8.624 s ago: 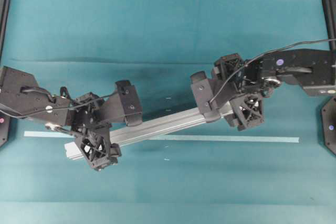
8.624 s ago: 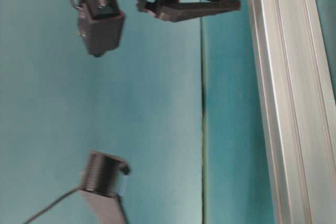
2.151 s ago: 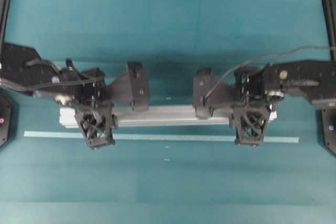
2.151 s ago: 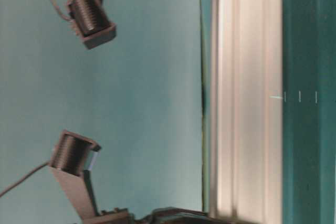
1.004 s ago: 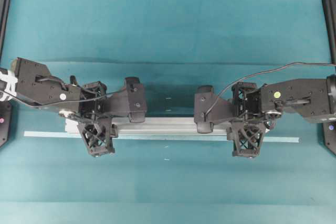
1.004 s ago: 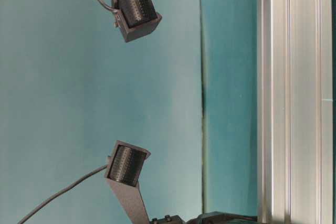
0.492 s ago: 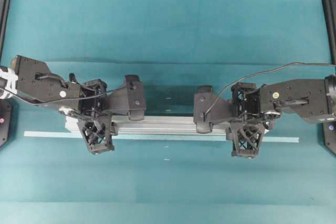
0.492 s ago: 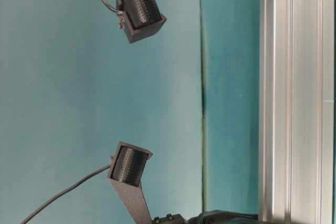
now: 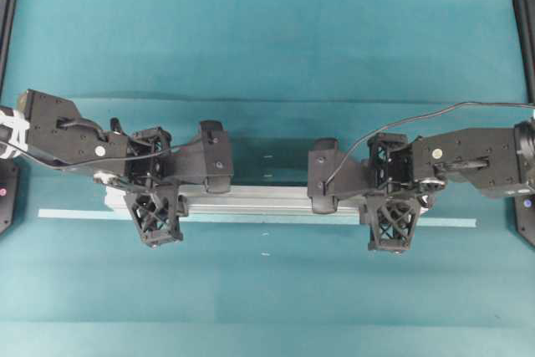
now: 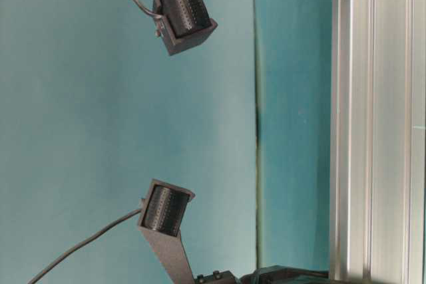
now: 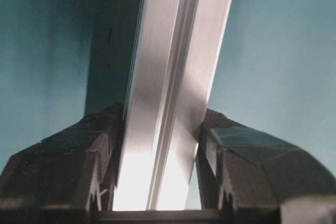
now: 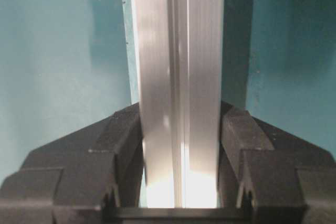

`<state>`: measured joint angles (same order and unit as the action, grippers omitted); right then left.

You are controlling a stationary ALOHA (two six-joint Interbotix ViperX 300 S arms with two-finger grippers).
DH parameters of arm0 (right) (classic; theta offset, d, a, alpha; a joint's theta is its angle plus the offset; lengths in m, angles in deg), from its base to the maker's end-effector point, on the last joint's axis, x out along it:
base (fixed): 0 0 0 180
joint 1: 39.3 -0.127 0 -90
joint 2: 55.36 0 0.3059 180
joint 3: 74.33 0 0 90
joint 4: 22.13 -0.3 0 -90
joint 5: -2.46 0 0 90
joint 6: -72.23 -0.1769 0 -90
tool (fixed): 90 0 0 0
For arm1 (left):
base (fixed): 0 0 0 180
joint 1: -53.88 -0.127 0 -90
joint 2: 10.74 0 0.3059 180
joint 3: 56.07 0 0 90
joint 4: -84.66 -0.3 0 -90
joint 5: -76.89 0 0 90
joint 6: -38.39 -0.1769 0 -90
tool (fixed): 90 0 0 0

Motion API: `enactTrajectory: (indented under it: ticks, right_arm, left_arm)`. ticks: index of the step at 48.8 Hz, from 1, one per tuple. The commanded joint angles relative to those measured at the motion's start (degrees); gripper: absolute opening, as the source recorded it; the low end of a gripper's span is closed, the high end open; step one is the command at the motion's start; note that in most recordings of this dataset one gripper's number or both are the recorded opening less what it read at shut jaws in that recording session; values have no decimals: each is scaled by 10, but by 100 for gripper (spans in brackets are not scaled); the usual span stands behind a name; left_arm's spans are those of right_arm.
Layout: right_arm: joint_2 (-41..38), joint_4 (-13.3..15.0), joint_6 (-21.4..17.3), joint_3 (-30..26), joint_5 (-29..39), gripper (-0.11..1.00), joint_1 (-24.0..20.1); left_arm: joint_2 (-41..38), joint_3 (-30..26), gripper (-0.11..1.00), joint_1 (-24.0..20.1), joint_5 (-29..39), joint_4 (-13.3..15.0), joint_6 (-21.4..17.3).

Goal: Lift the metal rail with both hands.
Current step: 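Hold the rail on the table and open both grippers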

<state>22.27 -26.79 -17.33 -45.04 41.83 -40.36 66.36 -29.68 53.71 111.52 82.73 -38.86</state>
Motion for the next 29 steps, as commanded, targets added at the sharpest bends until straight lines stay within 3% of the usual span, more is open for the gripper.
enactTrajectory:
  ticks: [1, 10, 29]
  right_arm:
    - [-9, -6, -1, 6, -7, 38, -9]
    - [-10, -6, -1, 6, -7, 38, -9]
    - [-10, -7, -4, 7, -5, 41, -9]
  left_arm:
    - [3, 2, 33, -1, -16, 2, 10]
    - [3, 8, 33, 7, -49, 2, 7]
    - [7, 18, 33, 8, -54, 2, 13]
